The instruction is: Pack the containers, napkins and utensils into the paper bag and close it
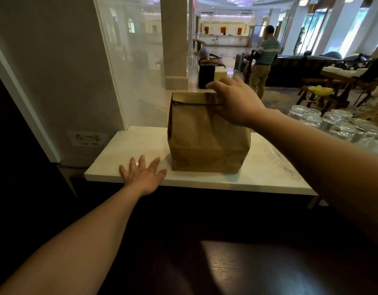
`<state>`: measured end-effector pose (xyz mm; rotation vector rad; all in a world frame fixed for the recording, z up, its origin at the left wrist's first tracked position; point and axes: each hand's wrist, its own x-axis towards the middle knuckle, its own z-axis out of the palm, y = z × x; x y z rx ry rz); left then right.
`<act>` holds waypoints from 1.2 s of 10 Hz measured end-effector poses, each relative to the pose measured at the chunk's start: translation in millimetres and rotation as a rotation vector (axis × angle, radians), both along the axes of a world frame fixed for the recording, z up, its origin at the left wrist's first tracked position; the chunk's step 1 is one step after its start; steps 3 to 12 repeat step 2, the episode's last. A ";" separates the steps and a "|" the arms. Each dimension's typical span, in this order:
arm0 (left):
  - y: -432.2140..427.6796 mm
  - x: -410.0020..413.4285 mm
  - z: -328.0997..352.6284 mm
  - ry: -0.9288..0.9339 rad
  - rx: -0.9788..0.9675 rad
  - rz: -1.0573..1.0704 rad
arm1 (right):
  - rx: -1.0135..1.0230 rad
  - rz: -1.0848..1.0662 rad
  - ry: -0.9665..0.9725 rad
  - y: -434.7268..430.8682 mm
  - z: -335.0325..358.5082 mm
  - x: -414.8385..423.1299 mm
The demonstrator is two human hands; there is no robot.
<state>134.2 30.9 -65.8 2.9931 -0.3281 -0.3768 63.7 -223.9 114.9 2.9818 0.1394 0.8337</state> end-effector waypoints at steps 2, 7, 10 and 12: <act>-1.3 -1.3 20.1 -0.164 -0.035 0.003 | 0.048 0.058 -0.082 2.9 -1.1 -34.2; -1.3 -1.3 20.1 -0.164 -0.035 0.003 | 0.048 0.058 -0.082 2.9 -1.1 -34.2; -1.3 -1.3 20.1 -0.164 -0.035 0.003 | 0.048 0.058 -0.082 2.9 -1.1 -34.2; -1.3 -1.3 20.1 -0.164 -0.035 0.003 | 0.048 0.058 -0.082 2.9 -1.1 -34.2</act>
